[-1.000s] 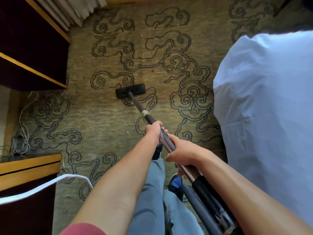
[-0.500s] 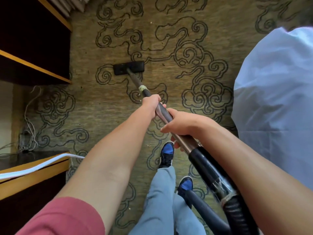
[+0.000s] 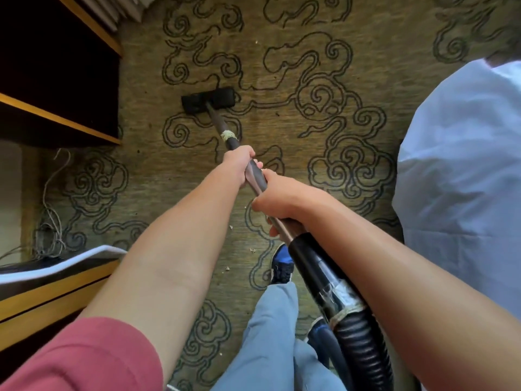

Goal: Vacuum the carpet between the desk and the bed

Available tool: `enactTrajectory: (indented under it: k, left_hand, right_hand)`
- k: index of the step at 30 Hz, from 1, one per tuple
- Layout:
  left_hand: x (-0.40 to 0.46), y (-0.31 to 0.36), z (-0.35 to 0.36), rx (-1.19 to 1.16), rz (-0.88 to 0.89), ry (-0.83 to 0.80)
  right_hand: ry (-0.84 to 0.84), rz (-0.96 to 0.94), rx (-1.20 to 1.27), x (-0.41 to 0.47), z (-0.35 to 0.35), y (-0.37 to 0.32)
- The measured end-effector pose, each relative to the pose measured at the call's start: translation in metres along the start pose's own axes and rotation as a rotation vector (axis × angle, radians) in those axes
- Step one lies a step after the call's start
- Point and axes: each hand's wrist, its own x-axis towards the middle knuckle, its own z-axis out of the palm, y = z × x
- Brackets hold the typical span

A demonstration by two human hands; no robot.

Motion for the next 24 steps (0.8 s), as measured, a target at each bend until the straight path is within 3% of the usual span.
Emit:
enactTrajectory:
  k: [9, 14, 20, 24]
  left_hand:
    - [-0.072, -0.087, 0.013, -0.032, -0.066, -0.005]
    - [-0.13, -0.152, 0.022, -0.061, -0.015, -0.004]
    - [-0.207, -0.227, 0.024, -0.132, 0.058, -0.031]
    - [-0.239, -0.296, 0.024, -0.128, 0.005, -0.039]
  right_hand:
    - [0.007, 0.008, -0.102, -0.089, 0.023, 0.062]
    - [0.053, -0.017, -0.239, -0.153, 0.05, 0.123]
    - [0.099, -0.105, -0.184, -0.229, 0.093, 0.2]
    - [0.119, -0.098, -0.306, -0.265, 0.131, 0.255]
